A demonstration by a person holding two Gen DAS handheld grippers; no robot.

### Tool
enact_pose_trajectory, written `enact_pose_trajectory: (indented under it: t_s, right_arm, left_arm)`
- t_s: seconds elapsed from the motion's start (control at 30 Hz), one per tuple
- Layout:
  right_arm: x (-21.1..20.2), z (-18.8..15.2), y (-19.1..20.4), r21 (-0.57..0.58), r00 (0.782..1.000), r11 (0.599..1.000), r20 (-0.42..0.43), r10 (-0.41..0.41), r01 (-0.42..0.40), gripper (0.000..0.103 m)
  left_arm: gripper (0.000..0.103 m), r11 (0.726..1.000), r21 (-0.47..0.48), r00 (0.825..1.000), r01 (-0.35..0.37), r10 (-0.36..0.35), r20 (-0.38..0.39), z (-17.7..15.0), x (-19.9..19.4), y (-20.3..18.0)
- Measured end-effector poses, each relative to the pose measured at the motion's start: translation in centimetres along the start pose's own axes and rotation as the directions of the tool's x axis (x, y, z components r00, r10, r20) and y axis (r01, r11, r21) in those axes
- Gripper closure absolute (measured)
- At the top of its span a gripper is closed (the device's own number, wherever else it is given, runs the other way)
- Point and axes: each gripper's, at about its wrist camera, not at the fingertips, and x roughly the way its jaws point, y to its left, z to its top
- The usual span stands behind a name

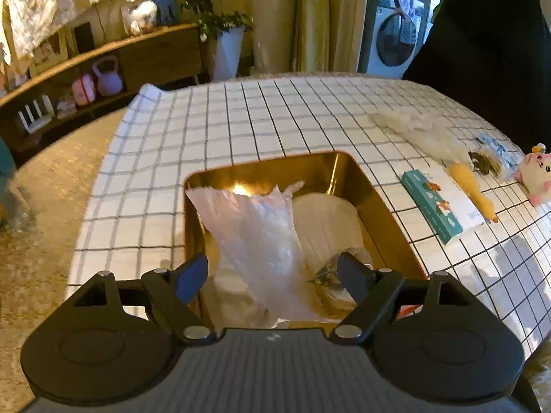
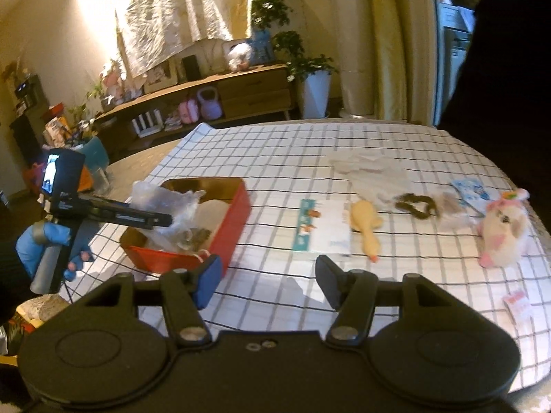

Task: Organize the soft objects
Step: 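Move the left tool to the yellow duck while the right tool reaches the white-red packet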

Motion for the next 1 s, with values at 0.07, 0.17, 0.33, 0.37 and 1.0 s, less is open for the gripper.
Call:
enact_pose_trajectory:
  t_s: [0.07, 0.17, 0.33, 0.37, 1.0]
  right_arm:
    - [-1.1, -0.4, -1.2, 0.008, 1.000, 1.000, 0.009, -0.023, 0.023, 0.043]
    - [-2.5, -1.2, -3.3, 0.034, 0.998, 0.998, 0.014, -0.060, 0.059, 0.043]
    - [-3.7, -2.5, -6.0, 0.077, 0.994, 0.991, 0.014, -0.112, 0.111, 0.040]
    - [-3.9, -2.6, -6.4, 0.081, 0.992, 0.989, 0.015, -0.122, 0.120, 0.039]
    - [-3.0, -6.1, -16.0, 0.188, 0.951, 0.933, -0.042, -0.306, 0.308, 0.023]
  left_arm:
    - [0.021, 1.000, 0.021, 0.999, -0.022, 0.022, 0.029, 0.2, -1.5, -0.4]
    - [0.020, 0.999, 0.039, 0.997, 0.004, -0.007, 0.082, 0.6, -3.9, -1.2]
    - [0.020, 0.994, 0.066, 0.987, 0.083, -0.091, 0.134, 1.7, -6.4, -4.0]
    - [0.020, 0.992, 0.072, 0.984, 0.102, -0.111, 0.138, 2.0, -6.6, -4.8]
    - [0.001, 0.925, 0.139, 0.926, 0.354, -0.367, 0.091, 4.8, -0.8, -17.8]
